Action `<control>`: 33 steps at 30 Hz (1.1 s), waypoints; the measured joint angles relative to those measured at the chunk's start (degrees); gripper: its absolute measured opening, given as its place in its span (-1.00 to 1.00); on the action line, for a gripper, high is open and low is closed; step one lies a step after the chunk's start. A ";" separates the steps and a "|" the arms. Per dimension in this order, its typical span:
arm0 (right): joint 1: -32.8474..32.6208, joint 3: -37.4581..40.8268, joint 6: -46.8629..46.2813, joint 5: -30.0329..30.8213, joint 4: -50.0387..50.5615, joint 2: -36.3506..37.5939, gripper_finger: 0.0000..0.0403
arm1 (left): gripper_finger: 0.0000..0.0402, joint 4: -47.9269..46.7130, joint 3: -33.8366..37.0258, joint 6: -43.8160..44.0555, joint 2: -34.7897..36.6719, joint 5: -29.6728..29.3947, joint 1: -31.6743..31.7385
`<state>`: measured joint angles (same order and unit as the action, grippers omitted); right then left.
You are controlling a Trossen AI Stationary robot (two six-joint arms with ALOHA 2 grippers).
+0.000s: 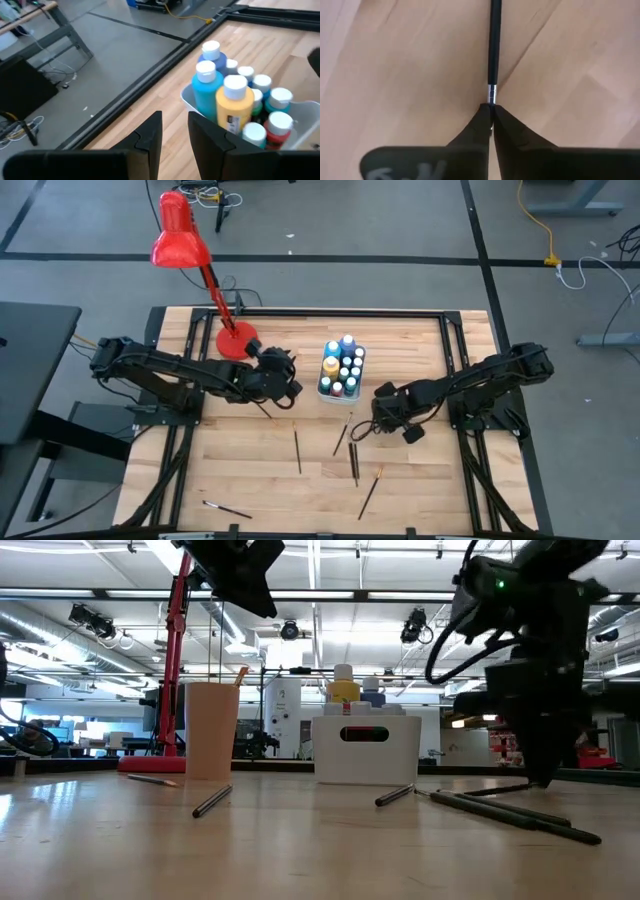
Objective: Pick & Place Paint Supplies
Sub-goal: Put the white paint brush into the orange cup
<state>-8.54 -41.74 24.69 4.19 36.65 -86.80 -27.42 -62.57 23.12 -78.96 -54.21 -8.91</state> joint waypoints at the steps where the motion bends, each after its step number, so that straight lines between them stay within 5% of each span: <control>1: -0.68 -1.61 0.98 0.52 2.70 0.00 -0.97 | -0.48 -0.04 0.00 0.02 0.00 0.26 0.00; 11: -9.01 -20.02 17.19 22.32 6.20 0.28 -0.99 | -0.48 0.83 0.00 3.33 0.00 5.36 0.00; 20: -13.29 -22.14 63.11 46.43 -21.44 -1.12 -0.99 | -0.48 5.45 0.00 3.37 0.00 26.60 0.00; 33: -12.89 -22.18 86.79 47.99 -37.23 -8.89 -1.00 | -0.48 14.46 0.00 8.05 0.00 42.82 0.00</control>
<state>-21.43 -63.92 111.48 52.18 -0.58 -95.70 -12.96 -62.57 31.17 -78.96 -11.39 -8.91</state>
